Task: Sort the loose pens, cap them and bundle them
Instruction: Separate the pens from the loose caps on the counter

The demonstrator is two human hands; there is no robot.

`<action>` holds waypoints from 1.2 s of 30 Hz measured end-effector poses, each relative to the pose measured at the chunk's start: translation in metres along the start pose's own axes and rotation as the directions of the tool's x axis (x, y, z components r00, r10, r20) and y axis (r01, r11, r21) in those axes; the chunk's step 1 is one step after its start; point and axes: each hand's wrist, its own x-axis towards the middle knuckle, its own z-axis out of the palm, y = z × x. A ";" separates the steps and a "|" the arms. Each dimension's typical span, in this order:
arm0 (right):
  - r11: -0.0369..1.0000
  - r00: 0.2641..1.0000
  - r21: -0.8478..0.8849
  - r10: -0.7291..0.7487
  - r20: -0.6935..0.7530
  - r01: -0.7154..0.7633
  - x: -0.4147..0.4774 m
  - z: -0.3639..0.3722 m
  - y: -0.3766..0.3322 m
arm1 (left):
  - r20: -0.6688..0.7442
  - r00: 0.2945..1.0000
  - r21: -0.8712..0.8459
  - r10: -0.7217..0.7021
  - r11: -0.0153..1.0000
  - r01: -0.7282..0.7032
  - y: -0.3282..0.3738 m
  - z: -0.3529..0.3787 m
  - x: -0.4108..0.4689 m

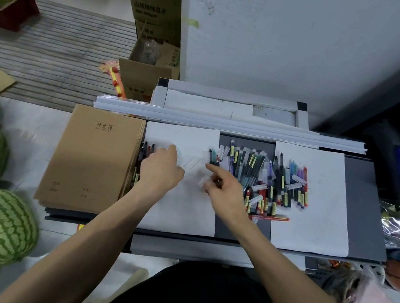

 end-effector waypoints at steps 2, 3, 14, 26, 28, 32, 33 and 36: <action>0.893 0.965 0.366 0.254 0.064 -0.260 0.000 -0.007 -0.003 | 0.018 1.000 0.009 0.010 1.000 -0.011 0.001 -0.001 0.000; 0.784 0.930 0.509 0.350 0.112 -0.356 0.000 -0.010 -0.006 | 0.023 1.000 0.001 0.012 1.000 -0.012 0.000 0.000 0.000; 0.741 0.993 -0.664 0.115 -0.022 -0.100 0.016 0.007 -0.025 | -0.015 1.000 -0.165 -0.014 0.986 0.012 -0.006 -0.004 -0.006; 0.821 0.994 -0.566 0.105 0.033 -0.068 0.019 0.014 -0.021 | 0.443 0.866 -0.819 -0.231 0.290 0.496 -0.020 -0.019 -0.020; 0.938 0.988 -0.323 0.145 0.047 -0.122 0.016 0.011 -0.020 | 0.480 0.855 -0.844 -0.198 0.163 0.511 -0.020 -0.018 -0.022; 0.779 0.915 0.498 0.241 0.322 -0.381 0.009 -0.001 -0.019 | 0.403 0.912 -0.898 -0.080 0.157 0.411 -0.019 -0.014 -0.027; 0.691 0.882 0.571 0.225 0.413 -0.443 0.007 -0.006 -0.020 | 0.399 0.916 -0.896 -0.046 0.191 0.400 -0.017 -0.014 -0.027; 0.565 0.791 0.609 0.139 0.595 -0.557 0.001 -0.017 -0.023 | 0.416 0.907 -0.880 0.061 0.279 0.385 -0.003 -0.016 -0.024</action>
